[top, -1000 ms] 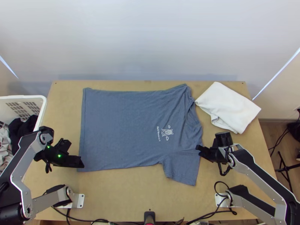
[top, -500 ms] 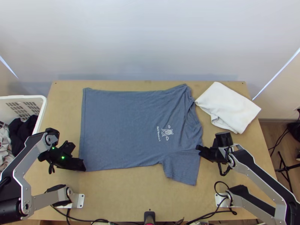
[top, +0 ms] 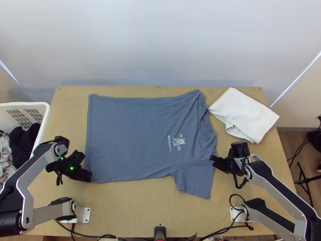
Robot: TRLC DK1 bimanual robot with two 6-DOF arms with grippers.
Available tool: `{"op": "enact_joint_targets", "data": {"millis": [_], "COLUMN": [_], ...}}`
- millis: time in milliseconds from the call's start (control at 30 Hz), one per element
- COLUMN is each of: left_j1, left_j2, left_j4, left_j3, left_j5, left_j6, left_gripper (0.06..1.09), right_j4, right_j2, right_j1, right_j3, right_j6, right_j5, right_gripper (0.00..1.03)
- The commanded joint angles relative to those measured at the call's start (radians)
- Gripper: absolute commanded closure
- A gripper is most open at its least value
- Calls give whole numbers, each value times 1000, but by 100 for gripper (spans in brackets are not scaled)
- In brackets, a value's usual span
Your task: Fold the t-shirt
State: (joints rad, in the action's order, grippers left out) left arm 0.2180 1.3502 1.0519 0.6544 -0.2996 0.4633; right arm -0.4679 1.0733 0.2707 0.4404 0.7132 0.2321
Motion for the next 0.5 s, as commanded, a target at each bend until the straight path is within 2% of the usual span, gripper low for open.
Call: {"op": "enact_joint_targets", "data": {"millis": [0, 267, 467], "left_j1": [27, 77, 55], "left_j2": [-11, -45, -85], "left_j4": [-46, -52, -66], "left_j3": [34, 228, 312], "left_j5": [2, -39, -101], "left_j6": [-38, -233, -385], "left_gripper": [105, 105, 105], "right_j4": [0, 21, 31], "right_j2": [-32, -213, -213], "right_j1": [-4, -16, -48], "right_j3": [6, 95, 199], "right_j6": [-1, -8, -14], "right_j5": [-2, -28, -39], "right_gripper": [100, 100, 100]}}
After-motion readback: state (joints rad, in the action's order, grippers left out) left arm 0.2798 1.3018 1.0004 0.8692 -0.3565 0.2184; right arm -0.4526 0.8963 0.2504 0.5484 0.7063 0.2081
